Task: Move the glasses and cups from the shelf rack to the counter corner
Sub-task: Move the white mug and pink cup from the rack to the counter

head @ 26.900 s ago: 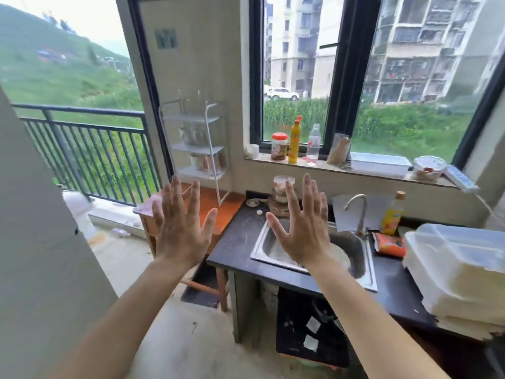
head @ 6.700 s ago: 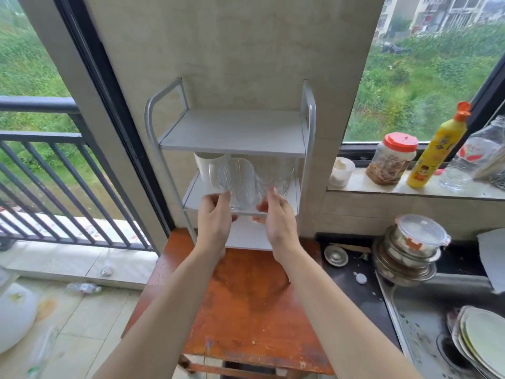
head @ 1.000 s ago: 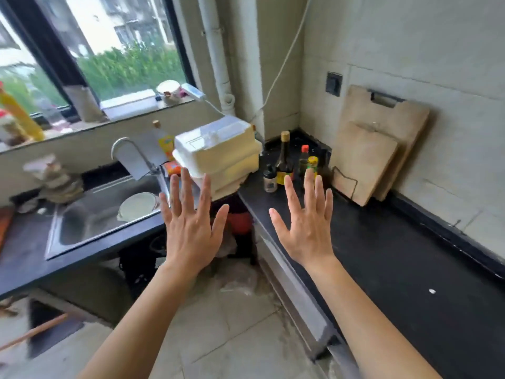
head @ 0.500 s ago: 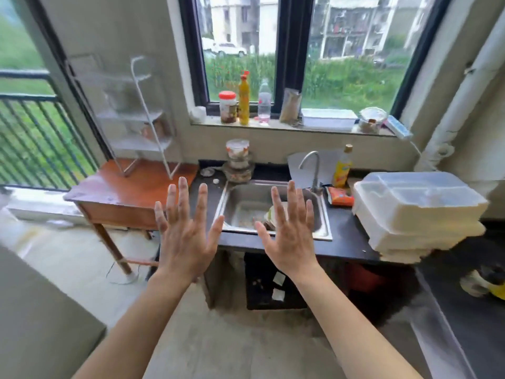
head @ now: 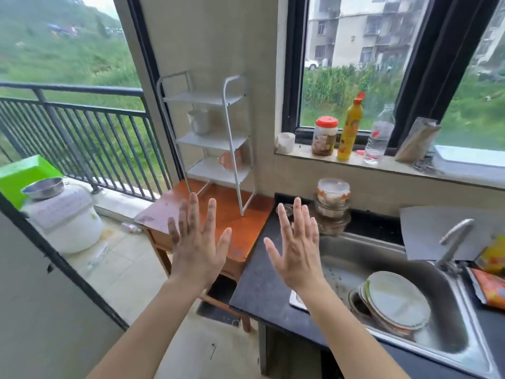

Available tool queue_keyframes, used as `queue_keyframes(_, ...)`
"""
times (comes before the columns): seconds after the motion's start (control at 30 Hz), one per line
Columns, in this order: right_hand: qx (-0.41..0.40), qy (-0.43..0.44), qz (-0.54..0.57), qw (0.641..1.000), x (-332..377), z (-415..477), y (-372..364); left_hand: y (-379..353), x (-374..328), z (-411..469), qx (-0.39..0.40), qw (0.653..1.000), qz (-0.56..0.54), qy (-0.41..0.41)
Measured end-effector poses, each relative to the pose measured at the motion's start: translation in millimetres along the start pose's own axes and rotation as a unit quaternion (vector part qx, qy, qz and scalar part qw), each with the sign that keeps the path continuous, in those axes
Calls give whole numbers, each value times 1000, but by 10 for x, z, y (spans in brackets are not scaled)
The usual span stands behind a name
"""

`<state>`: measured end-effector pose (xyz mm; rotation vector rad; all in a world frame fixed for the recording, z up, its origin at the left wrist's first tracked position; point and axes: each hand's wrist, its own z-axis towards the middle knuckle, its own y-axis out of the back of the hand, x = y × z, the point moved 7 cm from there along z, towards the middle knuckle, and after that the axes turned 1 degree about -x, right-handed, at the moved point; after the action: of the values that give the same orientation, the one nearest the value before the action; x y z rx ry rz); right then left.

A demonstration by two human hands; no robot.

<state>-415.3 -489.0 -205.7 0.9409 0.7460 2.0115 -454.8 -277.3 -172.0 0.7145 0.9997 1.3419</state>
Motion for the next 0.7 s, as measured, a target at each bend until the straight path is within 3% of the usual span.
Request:
queue_keyframes(0.2,26,17,18,999,377,1250,-602,52,638,1105,-26,999,-13,21)
queue_keyframes(0.4,35,35,4,999,675,1961,-1215,-152,1337,1796,-33,998,-19,42)
queue_keyframes(0.6,-2,7,-31,1000,817,2407,-1748,-691,1825,2617,-29,997,-72,-8)
queue_keyframes(0.7,12,-50,-57,997,879,2604,-2047,-969,2052,2997,-7,994,-99,-38)
